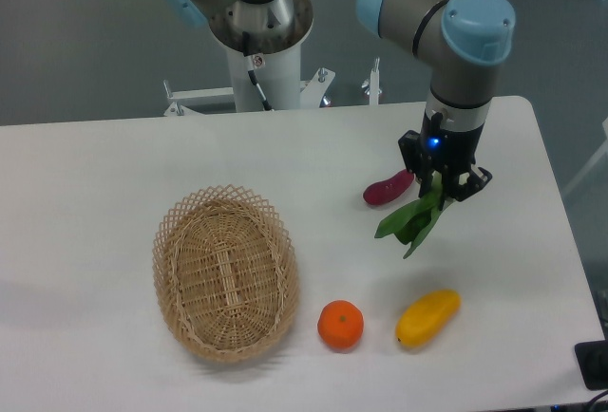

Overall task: Place the green vegetable on the table
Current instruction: 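Lower the held green bok choy toward the table beside the yellow mango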

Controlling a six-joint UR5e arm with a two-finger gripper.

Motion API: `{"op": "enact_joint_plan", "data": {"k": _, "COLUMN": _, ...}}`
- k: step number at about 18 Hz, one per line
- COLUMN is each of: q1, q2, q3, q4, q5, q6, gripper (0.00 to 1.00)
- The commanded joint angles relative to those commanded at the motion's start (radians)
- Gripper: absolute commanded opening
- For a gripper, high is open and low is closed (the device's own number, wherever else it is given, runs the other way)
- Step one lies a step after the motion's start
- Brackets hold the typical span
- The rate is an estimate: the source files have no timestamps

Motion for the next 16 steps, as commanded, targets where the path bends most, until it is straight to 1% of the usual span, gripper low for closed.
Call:
{"op": "enact_joint_plan", "data": {"k": 2, "q1": 0.000, "q2": -0.002, "q3": -0.011, "q4": 0.002, "q5": -0.002, "q6": 0.000, "gripper": 0.37}}
{"op": "enact_joint_plan", "data": {"k": 13, "q1": -0.011, "q2": -0.023, "q3": -0.017, "q4": 0.011, "q5": 0.005, "q6": -0.008, "gripper": 0.37}}
{"op": "enact_joint_plan", "data": {"k": 14, "q1": -0.011, "q2": -0.032, "q3": -0.017, "q4": 0.020, "q5": 0.005, "q6": -0.009, "gripper": 0.37}}
{"op": "enact_joint_plan", "data": {"k": 16, "q1": -0.018, "q2": -0.043, "q3": -0.032, "q4": 0.076, "q5": 0.005, "q6": -0.018, "gripper": 0.37}}
